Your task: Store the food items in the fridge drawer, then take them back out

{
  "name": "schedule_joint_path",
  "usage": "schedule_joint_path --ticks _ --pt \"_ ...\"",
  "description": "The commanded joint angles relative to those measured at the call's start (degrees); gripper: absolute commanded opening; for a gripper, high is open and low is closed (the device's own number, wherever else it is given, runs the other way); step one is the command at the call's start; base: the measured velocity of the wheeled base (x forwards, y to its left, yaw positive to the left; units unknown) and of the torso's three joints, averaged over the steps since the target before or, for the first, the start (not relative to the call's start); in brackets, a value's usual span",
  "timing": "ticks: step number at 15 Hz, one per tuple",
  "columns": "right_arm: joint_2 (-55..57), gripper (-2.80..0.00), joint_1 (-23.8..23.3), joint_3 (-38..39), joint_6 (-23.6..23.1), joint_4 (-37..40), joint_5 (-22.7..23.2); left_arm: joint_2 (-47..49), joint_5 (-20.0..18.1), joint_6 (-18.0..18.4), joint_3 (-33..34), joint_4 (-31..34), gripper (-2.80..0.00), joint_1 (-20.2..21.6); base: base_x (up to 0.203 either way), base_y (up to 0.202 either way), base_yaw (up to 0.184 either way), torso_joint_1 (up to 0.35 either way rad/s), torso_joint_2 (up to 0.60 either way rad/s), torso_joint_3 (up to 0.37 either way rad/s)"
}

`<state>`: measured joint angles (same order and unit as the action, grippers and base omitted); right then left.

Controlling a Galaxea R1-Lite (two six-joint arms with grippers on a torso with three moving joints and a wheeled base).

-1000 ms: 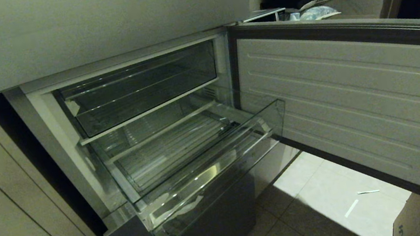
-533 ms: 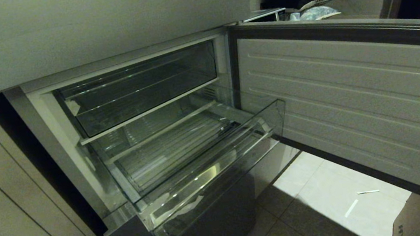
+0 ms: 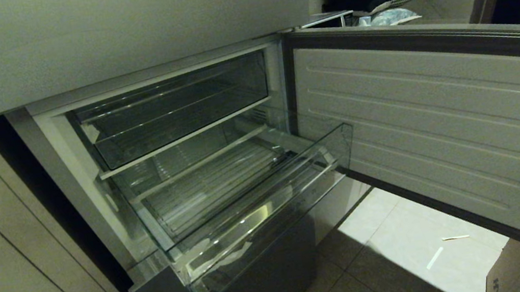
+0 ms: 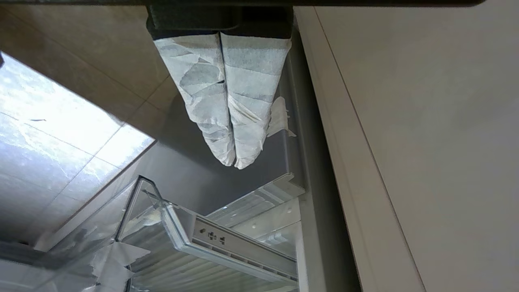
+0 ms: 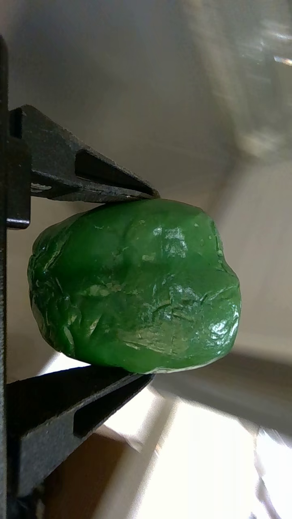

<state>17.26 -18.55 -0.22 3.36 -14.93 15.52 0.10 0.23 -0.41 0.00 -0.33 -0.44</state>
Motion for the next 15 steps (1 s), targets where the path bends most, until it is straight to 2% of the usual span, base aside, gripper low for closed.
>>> schedule_joint_path --ticks 1,3,5,6,8,10,11,12,15 --pt "-1.4 -2.80 4.1 1.3 -0.7 3.5 0.4 0.0 0.0 0.0 0.0 0.0 -2.80 0.0 0.000 0.000 0.000 0.000 0.00 0.000" --pt "-1.4 -2.80 6.2 1.3 -1.0 3.8 -2.0 0.0 0.0 0.0 0.0 0.0 -2.80 0.0 0.000 0.000 0.000 0.000 0.00 0.000" --pt "-1.4 -2.80 6.2 1.9 -1.8 3.5 -8.5 0.1 0.0 0.0 0.0 0.0 -2.80 0.0 0.000 0.000 0.000 0.000 0.00 0.000" --pt "-1.4 -2.80 6.5 1.9 -4.5 3.5 -8.6 0.0 0.0 0.0 0.0 0.0 -2.80 0.0 0.000 0.000 0.000 0.000 0.00 0.000" --pt "-1.3 -2.80 11.1 1.9 -6.7 3.7 -8.6 0.0 0.0 0.0 0.0 0.0 -2.80 0.0 0.000 0.000 0.000 0.000 0.00 0.000" --pt "-3.6 -2.80 18.3 1.8 -6.8 4.3 -9.1 0.0 0.0 0.0 0.0 0.0 -2.80 0.0 0.000 0.000 0.000 0.000 0.00 0.000" --pt "-5.0 -2.80 20.0 1.7 -6.9 5.2 -10.0 0.0 0.0 0.0 0.0 0.0 -2.80 0.0 0.000 0.000 0.000 0.000 0.00 0.000" --pt "-6.4 -2.80 19.8 1.7 -7.3 6.5 -12.2 0.1 0.0 0.0 0.0 0.0 -2.80 0.0 0.000 0.000 0.000 0.000 0.00 0.000" --pt "-14.1 -2.80 19.1 1.6 -8.3 10.1 -14.3 0.0 0.0 0.0 0.0 0.0 -2.80 0.0 0.000 0.000 0.000 0.000 0.00 0.000"
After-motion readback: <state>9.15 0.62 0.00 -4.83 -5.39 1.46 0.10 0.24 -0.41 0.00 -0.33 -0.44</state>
